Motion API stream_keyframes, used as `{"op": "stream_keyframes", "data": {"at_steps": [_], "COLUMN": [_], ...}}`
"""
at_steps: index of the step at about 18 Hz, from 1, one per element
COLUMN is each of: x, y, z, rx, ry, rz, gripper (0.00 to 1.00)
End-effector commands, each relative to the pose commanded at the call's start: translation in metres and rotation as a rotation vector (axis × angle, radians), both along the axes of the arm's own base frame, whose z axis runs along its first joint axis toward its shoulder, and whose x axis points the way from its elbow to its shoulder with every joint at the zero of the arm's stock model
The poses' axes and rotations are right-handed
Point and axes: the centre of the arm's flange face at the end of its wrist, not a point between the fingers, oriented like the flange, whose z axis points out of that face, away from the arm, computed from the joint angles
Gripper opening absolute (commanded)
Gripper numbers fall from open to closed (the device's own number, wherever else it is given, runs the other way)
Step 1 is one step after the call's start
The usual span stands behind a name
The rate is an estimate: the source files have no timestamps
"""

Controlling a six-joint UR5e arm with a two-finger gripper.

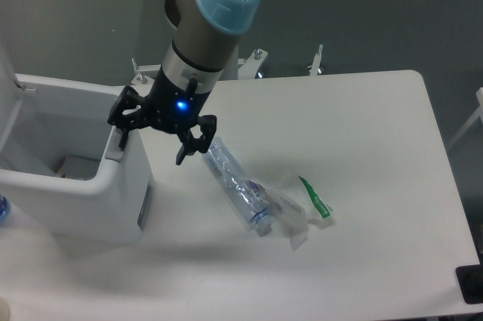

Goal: Open the trash can

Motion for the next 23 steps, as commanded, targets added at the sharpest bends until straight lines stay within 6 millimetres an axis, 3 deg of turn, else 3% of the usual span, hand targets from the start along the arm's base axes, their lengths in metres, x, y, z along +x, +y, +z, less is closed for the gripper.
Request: {"op": "stream_keyframes", "data": {"at_steps": [3, 7, 14, 20, 23], "x": [-0.014, -0.042, -0.120, -0.151, -0.169], "y": [-0.001, -0.020, -0.083, -0.111, -0.125], "z": [0.008, 0.001, -0.027, -0.037, -0.056], "rx": [0.023, -0.048, -0.166, -0.209, -0.275], "ry": [0.064, 0.188, 0.322, 0.405, 0.435], "rz": [0.015, 0.020, -0.040, -0.185, -0.281], "gripper": [1.00, 1.00, 1.00, 1.00, 1.00]}}
